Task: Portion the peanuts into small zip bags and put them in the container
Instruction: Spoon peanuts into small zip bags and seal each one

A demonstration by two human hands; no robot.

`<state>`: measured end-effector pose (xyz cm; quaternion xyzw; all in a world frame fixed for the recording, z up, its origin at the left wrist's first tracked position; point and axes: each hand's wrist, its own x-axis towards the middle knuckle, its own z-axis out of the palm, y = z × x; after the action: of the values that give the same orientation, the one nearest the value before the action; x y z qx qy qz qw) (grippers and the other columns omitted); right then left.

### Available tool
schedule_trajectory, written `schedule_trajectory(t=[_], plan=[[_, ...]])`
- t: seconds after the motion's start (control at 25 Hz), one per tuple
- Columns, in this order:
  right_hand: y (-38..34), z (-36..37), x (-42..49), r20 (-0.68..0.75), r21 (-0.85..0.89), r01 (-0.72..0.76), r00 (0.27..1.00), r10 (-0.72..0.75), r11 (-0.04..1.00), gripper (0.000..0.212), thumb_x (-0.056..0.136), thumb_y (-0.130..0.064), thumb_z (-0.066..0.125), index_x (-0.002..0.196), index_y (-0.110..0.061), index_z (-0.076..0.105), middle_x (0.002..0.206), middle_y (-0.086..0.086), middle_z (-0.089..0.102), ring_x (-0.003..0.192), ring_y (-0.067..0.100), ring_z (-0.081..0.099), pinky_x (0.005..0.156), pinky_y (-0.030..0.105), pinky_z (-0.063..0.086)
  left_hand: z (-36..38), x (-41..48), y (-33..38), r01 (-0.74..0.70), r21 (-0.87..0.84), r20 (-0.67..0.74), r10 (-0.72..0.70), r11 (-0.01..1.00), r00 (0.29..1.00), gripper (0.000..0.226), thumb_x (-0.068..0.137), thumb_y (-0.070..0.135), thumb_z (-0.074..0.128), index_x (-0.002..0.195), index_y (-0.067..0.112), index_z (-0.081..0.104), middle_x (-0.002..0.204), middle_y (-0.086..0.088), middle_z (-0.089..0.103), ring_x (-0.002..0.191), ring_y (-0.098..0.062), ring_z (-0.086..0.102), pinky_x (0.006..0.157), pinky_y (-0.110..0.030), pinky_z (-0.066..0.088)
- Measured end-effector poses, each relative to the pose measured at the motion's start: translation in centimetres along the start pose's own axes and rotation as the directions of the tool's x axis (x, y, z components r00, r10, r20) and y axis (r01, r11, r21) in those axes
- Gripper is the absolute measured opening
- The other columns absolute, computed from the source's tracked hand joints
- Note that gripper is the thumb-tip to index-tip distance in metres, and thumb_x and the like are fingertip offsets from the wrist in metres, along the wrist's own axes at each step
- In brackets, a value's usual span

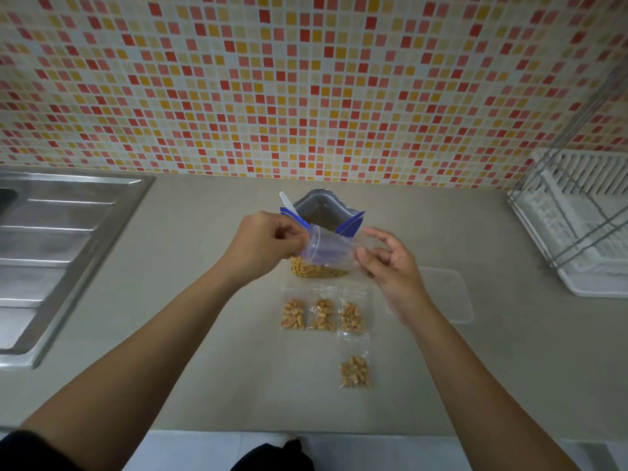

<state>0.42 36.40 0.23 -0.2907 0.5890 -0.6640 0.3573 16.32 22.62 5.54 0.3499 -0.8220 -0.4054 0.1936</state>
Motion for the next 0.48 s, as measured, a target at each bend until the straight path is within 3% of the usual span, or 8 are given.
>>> schedule_trajectory(t=[0.04,0.12,0.16,0.24,0.28,0.36,0.48], plan=[[-0.6,0.1,0.2,0.008,0.038,0.006,1.0,-0.006,0.999,0.031,0.088,-0.003,0.056,0.112,-0.022,0.054,0.065,-0.003,0.071,0.068,0.003,0.068,0.067,0.015,0.052,-0.4,0.5,0.7,-0.051,0.101,-0.023,0.053,0.994,0.998,0.012,0.081,0.009,0.064,0.075,0.015,0.073,0.06,0.007,0.063,0.055,-0.004,0.056,0.056,-0.006,0.045],[-1.3,0.2,0.7,-0.015,0.051,0.019,1.0,-0.018,0.999,0.034,0.091,-0.002,0.052,0.121,-0.017,0.049,0.073,-0.004,0.074,0.069,0.002,0.067,0.067,0.014,0.051,-0.9,1.4,1.7,-0.069,0.128,-0.036,0.074,0.989,0.997,0.012,0.08,0.009,0.064,0.077,0.015,0.074,0.059,0.01,0.062,0.056,-0.004,0.057,0.054,-0.004,0.045],[-1.5,0.1,0.9,-0.044,-0.019,0.046,0.998,-0.047,0.999,0.036,0.092,-0.004,0.052,0.126,-0.014,0.046,0.08,-0.004,0.074,0.073,0.001,0.066,0.069,0.013,0.05,-1.0,1.8,2.0,-0.045,0.08,-0.028,0.047,0.996,0.998,0.012,0.08,0.009,0.064,0.076,0.016,0.074,0.06,0.009,0.064,0.056,-0.004,0.058,0.056,-0.006,0.047],[-1.7,-0.2,1.2,-0.095,-0.32,0.124,0.982,-0.162,0.939,0.044,0.089,-0.019,0.06,0.13,-0.018,0.043,0.114,-0.004,0.066,0.096,0.002,0.06,0.082,0.012,0.043,-1.1,2.3,2.4,0.026,-0.019,-0.007,-0.026,0.999,1.0,0.013,0.079,0.008,0.065,0.074,0.016,0.074,0.062,0.004,0.067,0.059,-0.006,0.06,0.062,-0.016,0.053],[-1.9,-0.3,1.3,-0.09,-0.49,0.177,0.964,-0.251,0.854,0.053,0.085,-0.029,0.065,0.131,-0.02,0.043,0.127,-0.005,0.056,0.11,0.003,0.053,0.091,0.013,0.039,-1.1,2.6,2.5,0.056,-0.046,0.004,-0.056,0.997,0.998,0.013,0.079,0.008,0.065,0.075,0.015,0.075,0.064,0.001,0.068,0.061,-0.008,0.061,0.065,-0.021,0.055],[-2.4,-0.2,1.4,0.042,-0.727,0.319,0.905,-0.423,0.608,0.069,0.073,-0.048,0.068,0.132,-0.021,0.045,0.134,-0.006,0.048,0.122,0.008,0.043,0.101,0.021,0.032,-1.1,3.1,2.7,0.103,-0.087,0.042,-0.1,0.991,0.994,0.011,0.079,0.007,0.065,0.076,0.012,0.075,0.067,-0.004,0.068,0.065,-0.012,0.06,0.07,-0.027,0.055],[-3.2,1.1,1.9,0.245,-0.88,0.405,0.834,-0.494,0.249,0.084,0.062,-0.071,0.057,0.129,-0.021,0.05,0.132,-0.004,0.055,0.126,0.02,0.046,0.102,0.041,0.035,-0.8,3.5,2.7,0.143,-0.091,0.089,-0.135,0.986,0.987,0.01,0.077,0.008,0.066,0.077,0.007,0.076,0.067,-0.01,0.068,0.063,-0.014,0.058,0.06,-0.022,0.051]])
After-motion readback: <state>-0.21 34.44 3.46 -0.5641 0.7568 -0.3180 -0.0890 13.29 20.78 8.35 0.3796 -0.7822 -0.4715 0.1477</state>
